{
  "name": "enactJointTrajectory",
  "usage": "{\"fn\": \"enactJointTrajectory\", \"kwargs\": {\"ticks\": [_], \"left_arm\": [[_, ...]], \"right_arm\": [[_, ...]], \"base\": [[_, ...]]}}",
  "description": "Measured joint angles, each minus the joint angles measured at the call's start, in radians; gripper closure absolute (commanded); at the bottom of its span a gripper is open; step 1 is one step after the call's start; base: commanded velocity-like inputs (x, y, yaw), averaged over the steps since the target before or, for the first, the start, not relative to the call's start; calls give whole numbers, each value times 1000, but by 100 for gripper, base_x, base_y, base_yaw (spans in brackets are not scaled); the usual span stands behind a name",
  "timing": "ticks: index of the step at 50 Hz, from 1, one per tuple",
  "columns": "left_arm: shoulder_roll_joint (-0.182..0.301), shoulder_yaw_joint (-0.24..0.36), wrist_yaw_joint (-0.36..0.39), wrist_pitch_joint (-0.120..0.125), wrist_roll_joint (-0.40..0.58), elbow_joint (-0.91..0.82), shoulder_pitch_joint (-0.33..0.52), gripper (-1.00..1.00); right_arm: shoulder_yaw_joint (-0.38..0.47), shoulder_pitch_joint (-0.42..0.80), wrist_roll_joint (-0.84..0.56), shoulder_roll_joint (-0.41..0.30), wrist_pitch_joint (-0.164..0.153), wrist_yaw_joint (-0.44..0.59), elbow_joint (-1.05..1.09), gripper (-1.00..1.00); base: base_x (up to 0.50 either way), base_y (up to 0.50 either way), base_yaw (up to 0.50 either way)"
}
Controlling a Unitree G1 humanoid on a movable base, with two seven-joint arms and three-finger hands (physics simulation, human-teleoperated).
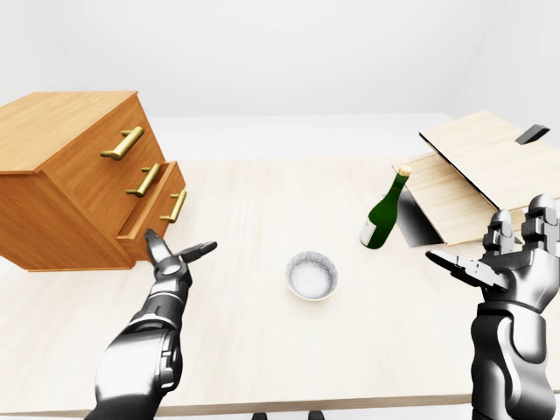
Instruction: Close the bottom drawer of the cabinet.
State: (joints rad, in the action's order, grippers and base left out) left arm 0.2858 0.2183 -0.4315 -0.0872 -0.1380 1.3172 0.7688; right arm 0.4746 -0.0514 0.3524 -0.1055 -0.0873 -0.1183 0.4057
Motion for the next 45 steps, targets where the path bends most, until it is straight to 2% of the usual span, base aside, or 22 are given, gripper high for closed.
{"fn": "enactJointTrajectory", "kwargs": {"ticks": [11,26,45], "left_arm": [[20,12,-92,0,-30,0,-6,-100],[48,26,-92,0,-16,-6,-17,-100],[52,42,-92,0,18,8,-13,-100]], "right_arm": [[-1,1,0,0,0,1,-7,-100],[0,2,2,-3,0,2,-13,-100],[1,4,4,-5,0,0,-8,-100]], "base": [[0,0,0],[0,0,0],[0,0,0]]}}
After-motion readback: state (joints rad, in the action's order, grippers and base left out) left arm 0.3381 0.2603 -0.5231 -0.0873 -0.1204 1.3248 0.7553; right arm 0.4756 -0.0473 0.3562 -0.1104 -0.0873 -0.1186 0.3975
